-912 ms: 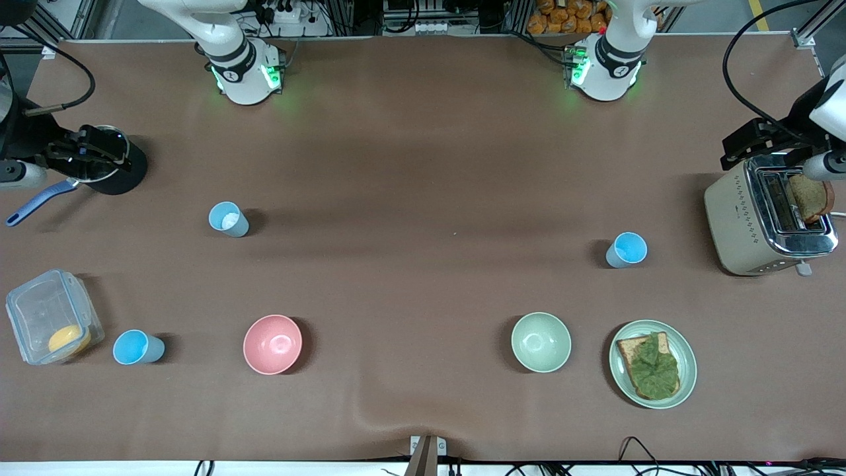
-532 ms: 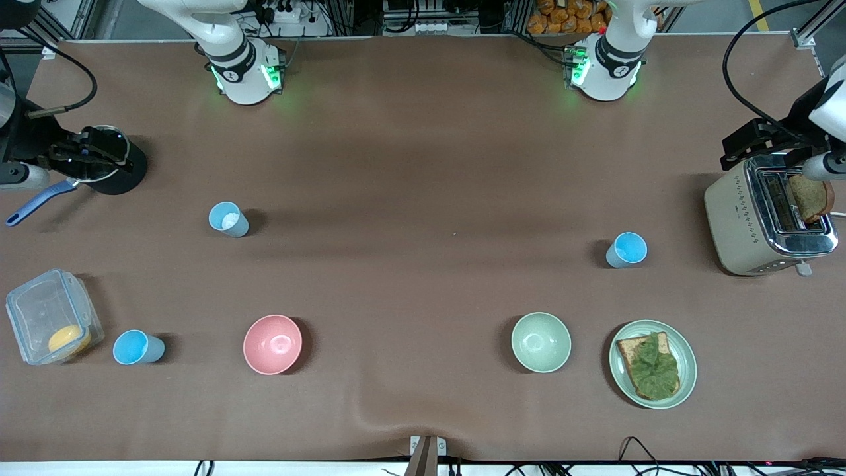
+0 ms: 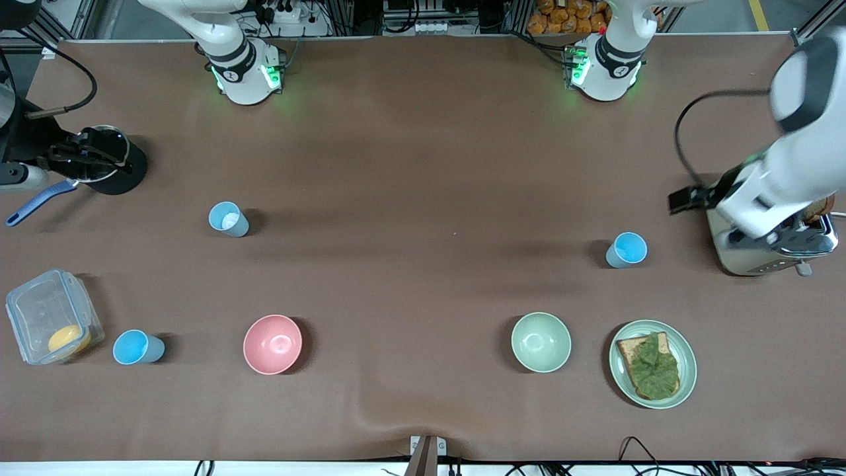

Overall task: Stack blue cups with both arms
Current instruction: 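Reach the right gripper and the left gripper toward separate blue cups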

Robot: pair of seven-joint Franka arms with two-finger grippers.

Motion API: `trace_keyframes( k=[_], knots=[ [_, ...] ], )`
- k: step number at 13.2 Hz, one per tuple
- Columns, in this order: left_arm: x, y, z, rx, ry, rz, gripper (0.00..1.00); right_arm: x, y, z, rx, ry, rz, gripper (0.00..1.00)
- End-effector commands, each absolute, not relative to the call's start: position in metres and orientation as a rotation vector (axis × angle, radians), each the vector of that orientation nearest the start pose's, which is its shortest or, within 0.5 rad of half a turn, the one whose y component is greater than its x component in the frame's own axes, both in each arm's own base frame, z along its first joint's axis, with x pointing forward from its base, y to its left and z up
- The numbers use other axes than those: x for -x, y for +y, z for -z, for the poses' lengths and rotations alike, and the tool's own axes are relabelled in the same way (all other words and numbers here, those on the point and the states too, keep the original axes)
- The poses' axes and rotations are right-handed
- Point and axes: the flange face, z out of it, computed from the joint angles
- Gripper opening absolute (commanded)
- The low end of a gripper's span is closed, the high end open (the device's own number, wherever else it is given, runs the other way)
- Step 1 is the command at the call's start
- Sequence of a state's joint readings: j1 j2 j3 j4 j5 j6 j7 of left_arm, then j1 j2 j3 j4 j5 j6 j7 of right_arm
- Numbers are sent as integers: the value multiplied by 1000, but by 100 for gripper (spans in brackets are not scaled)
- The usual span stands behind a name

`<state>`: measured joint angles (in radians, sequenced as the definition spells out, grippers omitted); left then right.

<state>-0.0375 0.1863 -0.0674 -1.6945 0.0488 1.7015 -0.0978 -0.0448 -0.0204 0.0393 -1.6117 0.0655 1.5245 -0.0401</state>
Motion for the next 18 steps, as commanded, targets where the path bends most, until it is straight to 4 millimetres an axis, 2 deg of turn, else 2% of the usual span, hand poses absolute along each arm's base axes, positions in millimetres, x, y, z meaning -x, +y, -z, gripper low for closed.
trace_keyframes(
  k=[1, 2, 4, 7, 8, 9, 12, 14, 16, 18],
  knots=[
    [-591, -47, -406, 3031, 58, -234, 100, -538, 3, -609, 3086, -42, -103, 100],
    [-592, -37, -385, 3036, 39, -224, 100, -538, 4, -601, 3087, -44, -124, 100],
    [-590, -34, -346, 3044, 40, -224, 100, -539, 3, -591, 3111, -46, -133, 100],
    [-585, -20, -311, 3043, 15, -281, 100, -540, 2, -588, 3127, -52, -141, 100],
    [-586, -9, -302, 3044, -10, -295, 100, -542, 4, -582, 3134, -57, -159, 100],
    [-587, -7, -297, 3047, -16, -291, 100, -543, 6, -574, 3143, -61, -183, 100],
    [-589, -5, -281, 3051, -18, -291, 100, -548, 5, -526, 3140, -50, -263, 100],
    [-591, -7, -277, 3054, -16, -289, 100, -556, 3, -483, 3127, -40, -359, 100],
    [-589, -6, -272, 3055, -25, -304, 100, -565, 0, -451, 3127, -34, -342, 100],
    [-589, 1, -263, 3062, -54, -325, 100, -560, 0, -419, 3130, -26, -320, 100]
  ],
)
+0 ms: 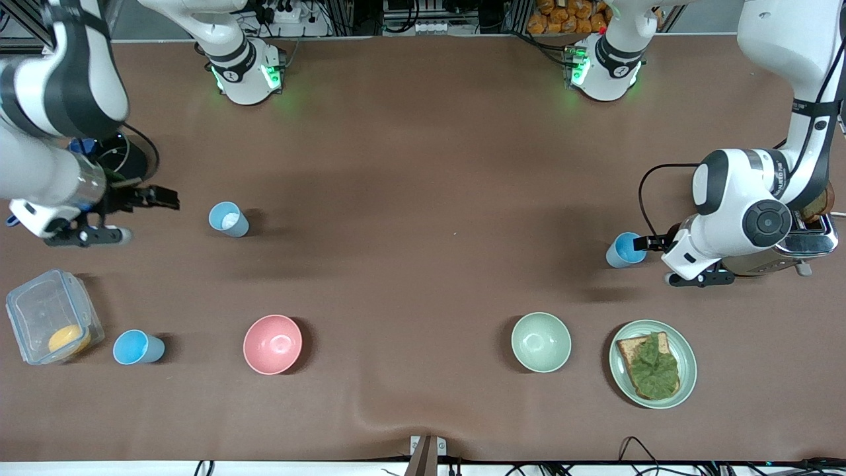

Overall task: Stack blue cups with both arms
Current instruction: 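Close both grippers on the blue cups and lift them off the table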

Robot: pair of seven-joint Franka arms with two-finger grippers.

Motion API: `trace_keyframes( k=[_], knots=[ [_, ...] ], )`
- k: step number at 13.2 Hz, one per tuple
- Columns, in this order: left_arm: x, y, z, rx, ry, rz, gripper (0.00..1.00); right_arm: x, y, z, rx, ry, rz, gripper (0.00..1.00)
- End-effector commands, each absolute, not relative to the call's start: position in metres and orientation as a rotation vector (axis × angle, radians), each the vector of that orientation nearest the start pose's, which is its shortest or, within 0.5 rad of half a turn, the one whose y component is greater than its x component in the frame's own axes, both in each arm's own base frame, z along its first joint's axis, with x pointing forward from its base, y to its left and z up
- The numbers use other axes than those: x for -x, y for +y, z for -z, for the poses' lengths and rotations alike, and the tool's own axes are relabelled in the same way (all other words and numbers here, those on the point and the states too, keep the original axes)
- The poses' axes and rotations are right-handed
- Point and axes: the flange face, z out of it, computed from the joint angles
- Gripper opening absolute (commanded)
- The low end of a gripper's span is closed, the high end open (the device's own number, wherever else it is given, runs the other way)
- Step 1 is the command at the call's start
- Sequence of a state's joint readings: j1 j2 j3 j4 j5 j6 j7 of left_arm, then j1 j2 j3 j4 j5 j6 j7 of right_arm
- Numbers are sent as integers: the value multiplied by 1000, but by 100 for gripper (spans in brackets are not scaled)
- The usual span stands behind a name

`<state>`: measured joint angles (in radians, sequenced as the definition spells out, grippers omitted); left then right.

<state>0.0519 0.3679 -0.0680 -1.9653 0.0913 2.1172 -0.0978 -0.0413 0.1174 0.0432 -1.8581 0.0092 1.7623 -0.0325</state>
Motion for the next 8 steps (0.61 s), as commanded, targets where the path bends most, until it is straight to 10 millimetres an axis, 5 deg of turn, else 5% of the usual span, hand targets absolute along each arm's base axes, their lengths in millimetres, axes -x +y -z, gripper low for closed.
trace_keyframes(
  k=[1, 5, 8],
  knots=[
    [-589, -2, -260, 3062, -47, -332, 100, -556, 0, -402, 3131, -22, -308, 100],
    [-590, -2, -245, 3061, -69, -343, 100, -528, -14, -324, 3128, 21, -298, 100],
    [-592, -2, -240, 3065, -72, -341, 100, -510, -29, -292, 3125, 51, -278, 100]
  ],
)
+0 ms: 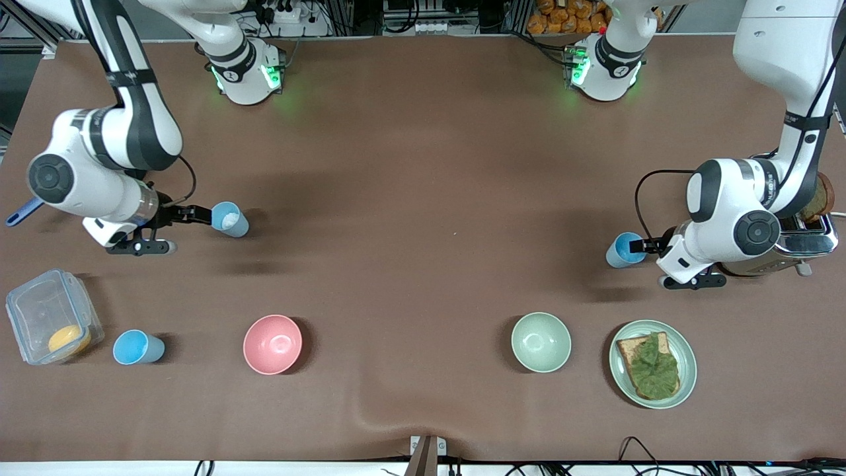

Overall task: Stack blue cups with both arms
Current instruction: 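Close both grippers on the blue cups and lift them off the table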

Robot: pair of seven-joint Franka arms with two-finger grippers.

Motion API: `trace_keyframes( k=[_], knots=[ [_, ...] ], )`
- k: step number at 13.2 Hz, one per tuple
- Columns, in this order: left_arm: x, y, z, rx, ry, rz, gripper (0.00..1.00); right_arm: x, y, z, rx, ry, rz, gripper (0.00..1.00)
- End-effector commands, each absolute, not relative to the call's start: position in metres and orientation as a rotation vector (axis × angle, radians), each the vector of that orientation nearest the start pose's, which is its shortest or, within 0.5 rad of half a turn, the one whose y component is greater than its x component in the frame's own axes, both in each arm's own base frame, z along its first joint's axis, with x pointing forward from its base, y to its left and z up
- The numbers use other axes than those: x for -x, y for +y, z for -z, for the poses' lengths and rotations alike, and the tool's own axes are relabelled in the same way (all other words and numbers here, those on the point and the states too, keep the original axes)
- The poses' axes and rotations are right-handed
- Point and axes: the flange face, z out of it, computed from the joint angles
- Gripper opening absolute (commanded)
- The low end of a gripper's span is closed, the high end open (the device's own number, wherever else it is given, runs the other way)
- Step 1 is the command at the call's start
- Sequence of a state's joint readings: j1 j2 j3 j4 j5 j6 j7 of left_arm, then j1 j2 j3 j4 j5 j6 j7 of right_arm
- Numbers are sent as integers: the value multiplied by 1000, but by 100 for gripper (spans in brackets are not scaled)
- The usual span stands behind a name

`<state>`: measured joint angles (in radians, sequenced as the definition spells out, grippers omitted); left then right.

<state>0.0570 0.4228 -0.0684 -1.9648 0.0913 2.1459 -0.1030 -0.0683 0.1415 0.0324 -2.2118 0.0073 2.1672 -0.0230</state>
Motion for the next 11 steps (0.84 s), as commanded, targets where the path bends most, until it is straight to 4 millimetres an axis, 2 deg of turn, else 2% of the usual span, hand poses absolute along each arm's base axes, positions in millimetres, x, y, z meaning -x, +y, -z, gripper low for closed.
trace_keyframes(
  k=[1, 4, 6, 10, 11],
  knots=[
    [-593, -4, -239, 3068, -79, -337, 100, -509, -31, -288, 3123, 53, -290, 100],
    [-595, 0, -235, 3077, -108, -317, 100, -495, -43, -262, 3110, 94, -337, 100],
    [-595, -5, -233, 3078, -104, -319, 100, -491, -43, -246, 3110, 99, -327, 100],
    [-595, -7, -233, 3097, -129, -317, 99, -486, -45, -237, 3096, 122, -354, 100],
    [-596, -7, -233, 3100, -131, -313, 88, -486, -44, -236, 3094, 121, -358, 100]
  ],
)
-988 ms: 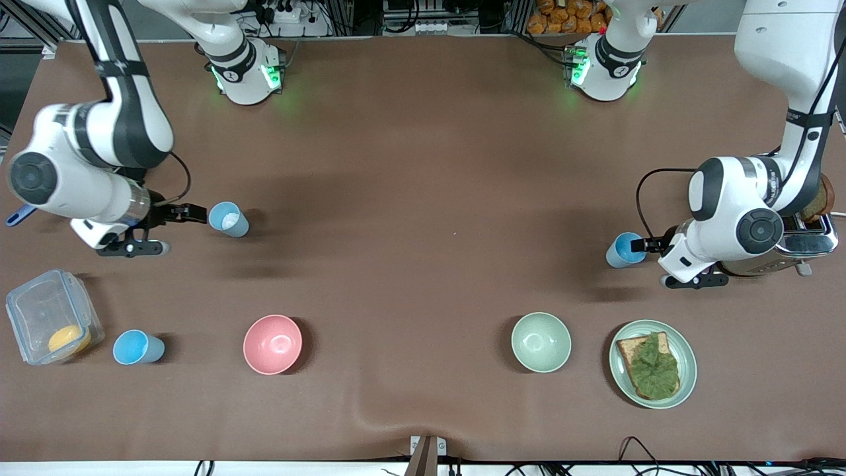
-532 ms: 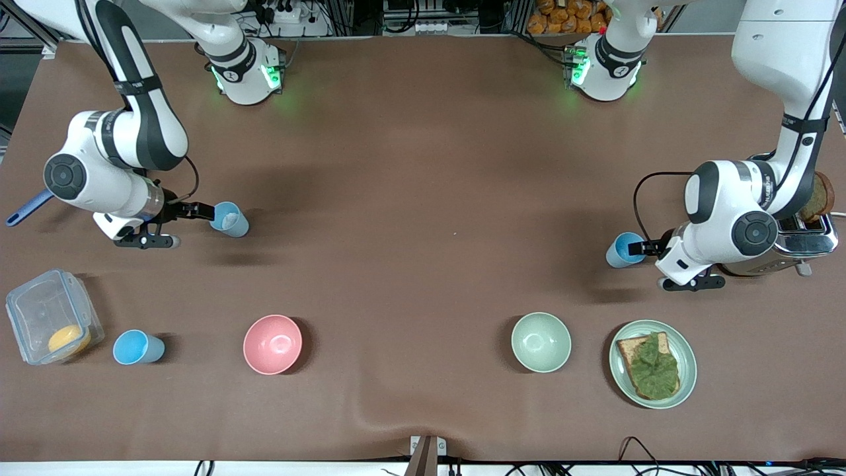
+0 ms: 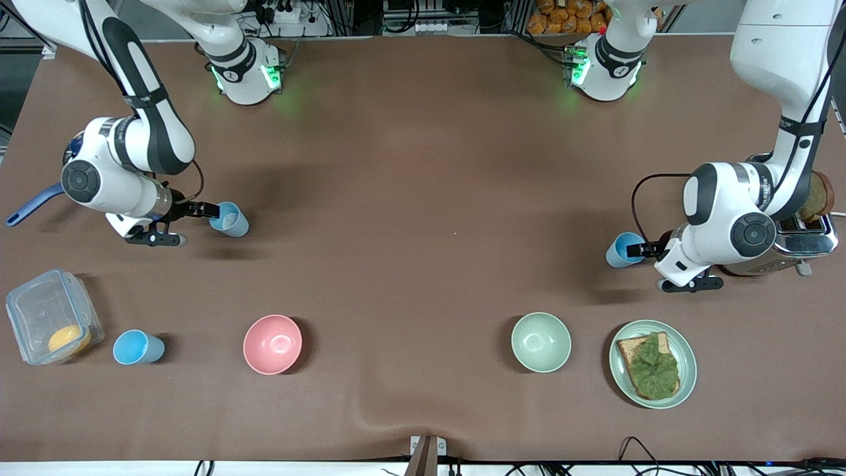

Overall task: Stack blue cups with both arms
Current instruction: 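Close both grippers on the blue cups and lift them off the table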

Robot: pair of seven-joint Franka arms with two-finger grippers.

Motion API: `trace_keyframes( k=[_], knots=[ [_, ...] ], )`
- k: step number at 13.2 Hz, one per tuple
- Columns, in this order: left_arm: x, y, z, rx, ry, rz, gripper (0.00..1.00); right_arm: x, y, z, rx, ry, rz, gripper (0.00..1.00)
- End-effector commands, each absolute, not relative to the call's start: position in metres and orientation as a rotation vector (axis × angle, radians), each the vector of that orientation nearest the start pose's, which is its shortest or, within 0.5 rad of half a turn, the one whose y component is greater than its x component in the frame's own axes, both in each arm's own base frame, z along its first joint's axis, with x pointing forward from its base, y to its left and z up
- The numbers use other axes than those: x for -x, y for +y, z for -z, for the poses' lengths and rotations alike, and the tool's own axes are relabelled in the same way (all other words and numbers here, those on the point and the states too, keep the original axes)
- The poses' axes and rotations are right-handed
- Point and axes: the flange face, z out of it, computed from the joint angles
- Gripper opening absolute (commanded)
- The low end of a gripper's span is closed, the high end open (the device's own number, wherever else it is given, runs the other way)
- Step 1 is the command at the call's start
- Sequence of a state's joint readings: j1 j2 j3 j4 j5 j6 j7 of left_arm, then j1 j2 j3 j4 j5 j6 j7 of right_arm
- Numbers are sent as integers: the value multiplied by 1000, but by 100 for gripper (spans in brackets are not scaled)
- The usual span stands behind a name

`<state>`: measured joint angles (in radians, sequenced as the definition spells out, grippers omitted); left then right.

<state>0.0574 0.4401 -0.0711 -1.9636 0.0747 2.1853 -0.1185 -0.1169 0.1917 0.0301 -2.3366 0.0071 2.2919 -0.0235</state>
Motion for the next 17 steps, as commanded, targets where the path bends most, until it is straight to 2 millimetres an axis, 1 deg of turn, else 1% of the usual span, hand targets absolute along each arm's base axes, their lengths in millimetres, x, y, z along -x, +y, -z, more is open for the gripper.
trace_keyframes(
  k=[1, 3, 4, 5, 6, 7, 9, 11, 15, 16, 17],
  knots=[
    [-596, -7, -233, 3100, -131, -313, 71, -485, -44, -233, 3093, 124, -365, 93],
    [-595, -8, -232, 3098, -127, -315, 47, -485, -41, -233, 3078, 139, -368, 62],
    [-595, -9, -232, 3094, -113, -314, 38, -486, -35, -233, 3071, 138, -369, 49],
    [-595, -11, -232, 3094, -115, -314, 25, -486, -30, -233, 3063, 151, -368, 38],
    [-595, -15, -233, 3095, -113, -314, 8, -486, -23, -233, 3053, 156, -367, 31],
    [-595, -14, -232, 3092, -146, -316, 0, -486, -16, -232, 3034, 170, -370, 25],
    [-594, -19, -233, 3084, -181, -316, 0, -486, -9, -233, 3010, 190, -374, 11],
    [-593, -25, -231, 3076, -152, -320, 0, -487, -10, -233, 3010, 192, -372, 0],
    [-591, -27, -226, 3076, -131, -334, 0, -489, -8, -237, 3005, 191, -376, 0],
    [-591, -28, -226, 3078, -122, -337, 0, -491, -5, -242, 3000, 184, -390, 0],
    [-591, -34, -231, 3082, -106, -337, 0, -494, 3, -248, 2994, 165, -406, 0]
  ],
)
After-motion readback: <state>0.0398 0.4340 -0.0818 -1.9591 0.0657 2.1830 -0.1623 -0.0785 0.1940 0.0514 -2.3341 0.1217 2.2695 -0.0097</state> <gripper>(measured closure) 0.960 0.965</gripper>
